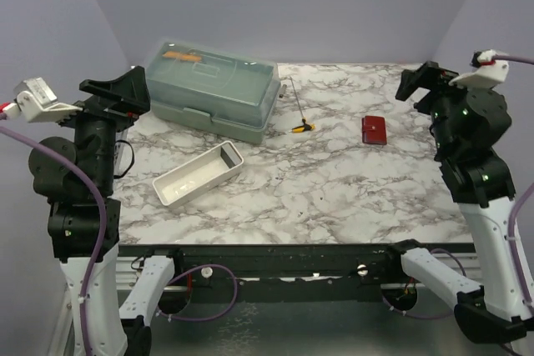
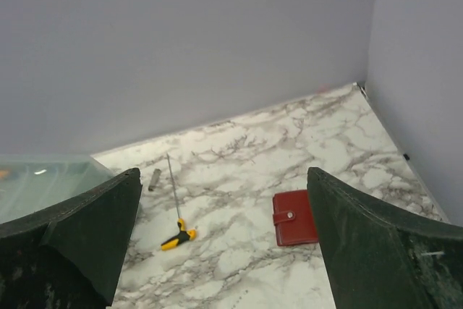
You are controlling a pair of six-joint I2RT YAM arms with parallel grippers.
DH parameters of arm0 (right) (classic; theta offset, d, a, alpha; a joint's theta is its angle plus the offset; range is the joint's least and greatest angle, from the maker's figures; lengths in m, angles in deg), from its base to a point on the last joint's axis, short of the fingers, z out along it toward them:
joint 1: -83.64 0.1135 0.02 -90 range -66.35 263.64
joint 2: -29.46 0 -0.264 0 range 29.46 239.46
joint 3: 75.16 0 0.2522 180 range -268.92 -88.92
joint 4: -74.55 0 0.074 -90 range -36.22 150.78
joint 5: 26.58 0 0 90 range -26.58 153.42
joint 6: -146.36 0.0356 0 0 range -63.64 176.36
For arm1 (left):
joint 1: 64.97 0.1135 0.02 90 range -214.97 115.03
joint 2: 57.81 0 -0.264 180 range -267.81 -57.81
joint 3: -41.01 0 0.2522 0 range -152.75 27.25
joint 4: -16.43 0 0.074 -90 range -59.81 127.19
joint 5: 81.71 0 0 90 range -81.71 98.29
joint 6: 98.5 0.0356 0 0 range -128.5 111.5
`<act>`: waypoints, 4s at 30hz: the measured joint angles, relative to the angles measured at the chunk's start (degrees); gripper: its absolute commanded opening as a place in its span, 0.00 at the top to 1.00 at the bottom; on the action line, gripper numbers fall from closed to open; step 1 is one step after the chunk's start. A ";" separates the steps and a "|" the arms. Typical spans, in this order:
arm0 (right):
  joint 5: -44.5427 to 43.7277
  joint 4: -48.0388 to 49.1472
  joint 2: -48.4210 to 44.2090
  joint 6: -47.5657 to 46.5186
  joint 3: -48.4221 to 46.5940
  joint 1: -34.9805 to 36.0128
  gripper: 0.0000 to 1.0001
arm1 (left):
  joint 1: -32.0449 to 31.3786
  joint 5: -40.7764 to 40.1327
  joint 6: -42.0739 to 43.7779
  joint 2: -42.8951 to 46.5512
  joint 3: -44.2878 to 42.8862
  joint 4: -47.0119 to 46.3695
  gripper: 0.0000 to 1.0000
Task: Put the credit cards into the card holder
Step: Move the card holder to the center of the board, then open the card holder at the center of the board.
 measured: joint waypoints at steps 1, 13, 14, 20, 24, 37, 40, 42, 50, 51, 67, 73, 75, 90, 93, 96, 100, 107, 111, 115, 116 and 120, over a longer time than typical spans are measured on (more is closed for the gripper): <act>-0.33 -0.33 1.49 0.17 0.02 0.00 0.00 | -0.02 0.39 -0.04 -0.17 0.96 0.02 0.01; 4.28 1.07 28.74 2.16 7.21 -2.10 0.00 | 0.00 12.55 -0.26 -8.96 12.72 7.52 0.01; 6.10 1.57 31.50 2.64 7.21 -3.69 0.00 | -0.02 13.68 -0.26 -9.68 14.03 8.52 0.01; 13.00 2.78 46.99 4.33 5.35 -14.78 0.03 | -1.11 19.23 0.72 -10.29 24.55 14.29 0.01; 16.76 2.67 55.06 3.87 0.59 -19.17 0.09 | -5.40 21.49 0.81 -7.43 30.58 16.24 0.01; 28.63 2.93 63.39 0.39 -1.36 -19.50 0.39 | -18.40 24.06 -4.15 -4.37 35.93 12.94 0.01; 28.65 5.44 59.58 1.60 4.50 -17.14 0.43 | -22.64 23.76 -6.12 -6.36 37.07 10.78 0.01; 28.65 6.12 55.71 2.36 9.66 -13.16 0.43 | -27.43 22.56 -7.63 -8.35 37.22 8.61 0.01; 33.68 6.69 39.80 8.09 28.72 7.28 0.32 | -45.92 12.57 -12.44 -23.06 34.23 1.14 0.01; 35.15 6.49 37.70 8.79 30.82 7.80 0.29 | -48.13 11.02 -13.31 -25.97 33.46 0.22 0.02; 47.47 9.20 27.71 10.58 38.56 3.61 0.36 | -51.32 11.67 -23.78 -51.15 28.15 -15.74 0.63; 47.32 9.25 30.23 10.64 38.75 3.48 0.35 | -49.53 13.29 -25.92 -56.46 28.44 -18.86 0.66; 47.39 9.35 30.60 10.86 39.23 3.48 0.34 | -48.41 13.73 -26.47 -57.55 28.92 -19.50 0.68; 59.95 16.22 33.46 12.48 44.48 2.29 0.54 | -46.49 16.15 -28.00 -58.95 31.69 -24.50 0.73; 61.29 17.18 33.46 12.76 46.16 2.25 0.72 | -46.47 16.13 -27.93 -58.88 31.98 -25.05 0.70; 61.75 17.64 33.24 13.22 47.28 2.27 0.86 | -46.47 15.87 -27.43 -58.40 32.26 -24.94 0.34; 64.11 20.61 30.36 15.45 48.94 2.32 0.97 | -47.36 13.84 -26.16 -56.46 30.91 -22.88 0.05; 62.40 23.71 24.30 20.13 50.42 2.86 1.00 | -52.46 3.65 -25.68 -55.49 23.06 -7.54 0.03; 59.14 23.54 21.92 20.74 50.36 3.26 1.00 | -53.86 -1.18 -25.44 -55.52 18.75 -1.57 0.14; 56.78 22.49 21.68 20.81 50.16 3.76 1.00 | -54.69 -3.13 -25.49 -55.98 16.50 1.90 0.34; 56.28 22.23 21.66 20.94 50.16 3.89 1.00 | -54.80 -3.26 -25.44 -56.50 15.91 2.49 0.37; 55.06 21.81 21.38 21.18 50.16 4.31 1.00 | -55.17 -3.45 -25.31 -58.25 14.60 3.65 0.37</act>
